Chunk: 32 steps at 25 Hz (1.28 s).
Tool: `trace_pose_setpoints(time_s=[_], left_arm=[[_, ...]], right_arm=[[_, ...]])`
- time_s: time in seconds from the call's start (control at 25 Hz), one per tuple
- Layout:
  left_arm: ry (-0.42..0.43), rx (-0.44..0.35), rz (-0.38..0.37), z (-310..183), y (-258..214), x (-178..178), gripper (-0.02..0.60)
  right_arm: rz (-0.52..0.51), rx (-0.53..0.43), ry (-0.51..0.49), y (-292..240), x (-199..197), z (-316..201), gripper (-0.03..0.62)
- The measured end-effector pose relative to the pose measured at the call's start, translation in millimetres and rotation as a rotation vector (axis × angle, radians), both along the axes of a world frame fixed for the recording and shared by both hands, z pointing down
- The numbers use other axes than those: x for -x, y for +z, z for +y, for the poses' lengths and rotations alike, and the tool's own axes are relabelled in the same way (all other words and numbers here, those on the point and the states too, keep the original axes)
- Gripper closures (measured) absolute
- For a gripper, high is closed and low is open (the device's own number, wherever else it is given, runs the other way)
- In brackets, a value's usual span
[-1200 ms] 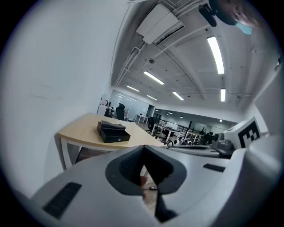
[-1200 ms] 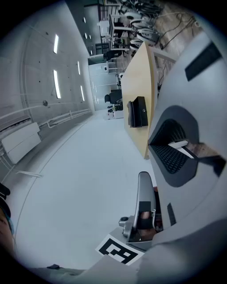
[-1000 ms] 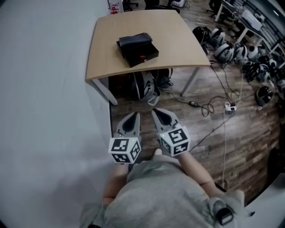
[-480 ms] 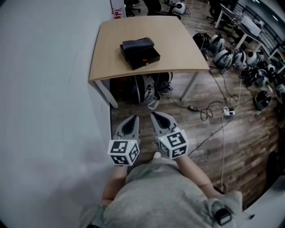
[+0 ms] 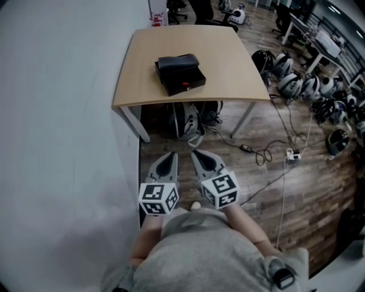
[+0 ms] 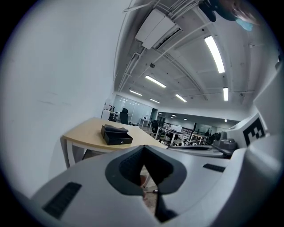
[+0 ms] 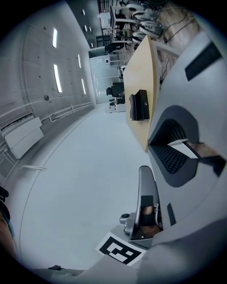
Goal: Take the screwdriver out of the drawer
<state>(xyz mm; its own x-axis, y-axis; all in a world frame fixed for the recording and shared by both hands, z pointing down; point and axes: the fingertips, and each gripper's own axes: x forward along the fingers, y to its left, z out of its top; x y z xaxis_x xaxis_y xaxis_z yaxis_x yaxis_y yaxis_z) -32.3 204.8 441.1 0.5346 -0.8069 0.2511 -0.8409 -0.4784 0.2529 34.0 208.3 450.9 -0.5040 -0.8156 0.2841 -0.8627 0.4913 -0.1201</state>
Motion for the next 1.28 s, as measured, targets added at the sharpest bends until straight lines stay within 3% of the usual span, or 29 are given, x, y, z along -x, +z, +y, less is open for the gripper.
trace_pose_setpoints(time_s=[0.52, 0.92, 1.28], left_arm=[[-0.061, 0.008, 0.006, -50.5, 2.6, -2.0, 0.583], [-0.006, 0.031, 0.015, -156.9, 11.2, -15.8, 0.583], [-0.011, 0.036, 0.021, -260.7, 2.2, 1.8, 0.583]], right_arm=[[-0.036, 0.007, -0.007, -2.7, -26.3, -49.9, 0.594], [-0.015, 0.007, 0.011, 0.0, -27.7, -157.8, 0.594], [0.028, 0.01, -0.016, -10.4, -5.4, -263.0, 0.594]])
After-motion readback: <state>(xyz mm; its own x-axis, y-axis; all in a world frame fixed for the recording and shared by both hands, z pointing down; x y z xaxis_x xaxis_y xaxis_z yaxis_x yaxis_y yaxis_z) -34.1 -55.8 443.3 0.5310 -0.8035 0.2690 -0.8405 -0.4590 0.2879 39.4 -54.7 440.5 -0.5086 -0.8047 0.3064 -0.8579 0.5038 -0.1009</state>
